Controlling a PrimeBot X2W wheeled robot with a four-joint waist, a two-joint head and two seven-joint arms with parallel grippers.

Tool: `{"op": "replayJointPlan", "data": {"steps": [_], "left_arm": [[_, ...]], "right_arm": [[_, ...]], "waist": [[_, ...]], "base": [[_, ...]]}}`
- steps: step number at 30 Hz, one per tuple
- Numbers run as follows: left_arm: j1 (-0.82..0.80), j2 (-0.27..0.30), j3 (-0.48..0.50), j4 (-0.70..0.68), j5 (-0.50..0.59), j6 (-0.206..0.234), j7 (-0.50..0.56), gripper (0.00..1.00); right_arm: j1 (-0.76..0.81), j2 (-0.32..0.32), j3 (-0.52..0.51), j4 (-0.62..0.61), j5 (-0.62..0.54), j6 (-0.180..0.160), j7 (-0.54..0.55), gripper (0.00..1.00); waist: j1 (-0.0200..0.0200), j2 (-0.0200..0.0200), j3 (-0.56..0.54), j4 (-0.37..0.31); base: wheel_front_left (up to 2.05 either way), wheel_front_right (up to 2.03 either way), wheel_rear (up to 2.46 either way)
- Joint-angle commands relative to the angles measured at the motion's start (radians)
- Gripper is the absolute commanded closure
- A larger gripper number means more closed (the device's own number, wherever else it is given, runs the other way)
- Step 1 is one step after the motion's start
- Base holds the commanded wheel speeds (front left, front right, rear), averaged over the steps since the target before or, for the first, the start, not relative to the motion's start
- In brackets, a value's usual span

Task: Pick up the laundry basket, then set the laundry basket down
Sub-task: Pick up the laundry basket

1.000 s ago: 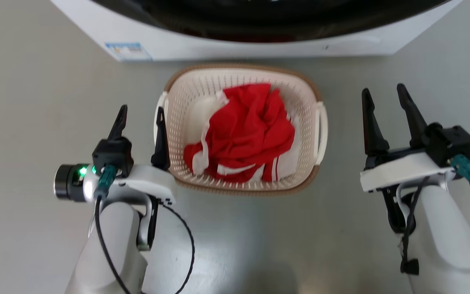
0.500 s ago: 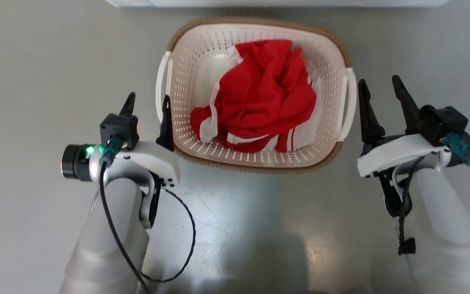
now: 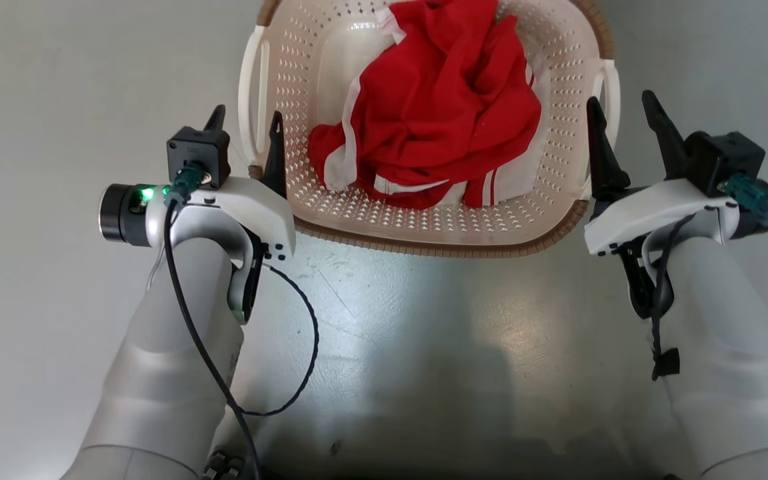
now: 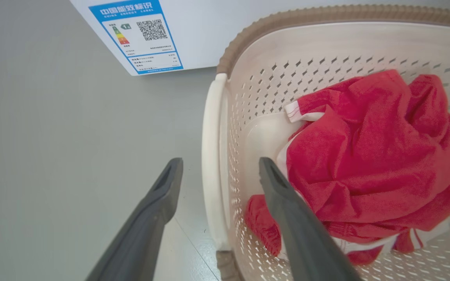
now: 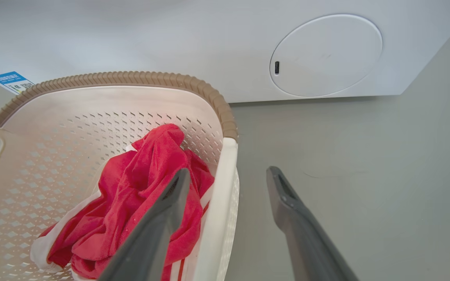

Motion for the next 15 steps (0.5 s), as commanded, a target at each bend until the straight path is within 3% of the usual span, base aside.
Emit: {"op": "replayJointPlan", "data": {"steps": [1,8,15], "left_arm": [[0.008,0.025,0.027,-0.003,0.002,-0.003,-0.005,0.0],[-0.043,0.025,0.041,0.078,0.021,-0.009,-0.005,0.0],[-0.094,0.025,0.032,0.159,0.027,-0.048,-0.005,0.0]], "right_arm": [[0.015,0.017,0.027,-0.006,0.006,0.007,-0.011,0.0],[-0.019,0.017,0.059,0.041,0.025,0.007,-0.011,0.0],[-0.044,0.017,0.093,0.099,0.05,0.007,-0.011,0.0]], "waist": [[-0.0001,0.0,0.011,0.001],[-0.0001,0.0,0.035,0.002],[-0.0001,0.0,0.044,0.004]], "base": [[0.0,0.0,0.0],[0.0,0.0,0.0],[0.0,0.0,0.0]]}}
